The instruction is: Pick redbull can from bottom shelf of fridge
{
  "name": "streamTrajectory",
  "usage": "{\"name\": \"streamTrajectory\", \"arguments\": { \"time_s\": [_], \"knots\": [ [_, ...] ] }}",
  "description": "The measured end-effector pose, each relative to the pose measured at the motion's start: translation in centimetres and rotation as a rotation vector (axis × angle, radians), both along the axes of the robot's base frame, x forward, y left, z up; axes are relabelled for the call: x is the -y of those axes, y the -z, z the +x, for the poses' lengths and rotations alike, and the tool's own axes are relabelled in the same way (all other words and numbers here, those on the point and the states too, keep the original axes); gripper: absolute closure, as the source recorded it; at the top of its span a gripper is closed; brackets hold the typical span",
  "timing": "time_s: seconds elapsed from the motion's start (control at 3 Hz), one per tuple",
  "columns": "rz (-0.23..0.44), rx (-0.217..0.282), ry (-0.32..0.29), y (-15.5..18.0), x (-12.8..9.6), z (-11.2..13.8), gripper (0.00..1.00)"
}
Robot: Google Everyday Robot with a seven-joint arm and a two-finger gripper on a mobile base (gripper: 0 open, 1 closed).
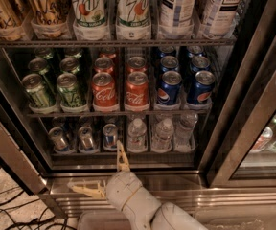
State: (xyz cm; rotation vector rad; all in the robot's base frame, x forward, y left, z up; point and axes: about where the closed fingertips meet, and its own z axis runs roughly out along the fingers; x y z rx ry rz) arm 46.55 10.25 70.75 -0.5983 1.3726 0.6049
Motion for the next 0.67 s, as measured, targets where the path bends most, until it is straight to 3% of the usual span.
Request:
{"name": "streamTrajectory", "arguments": {
  "time_s": [0.67],
  "knots": [
    [0.004, -0.035, 0.087, 5.2, 2.1, 0.9, 0.0]
  ]
}}
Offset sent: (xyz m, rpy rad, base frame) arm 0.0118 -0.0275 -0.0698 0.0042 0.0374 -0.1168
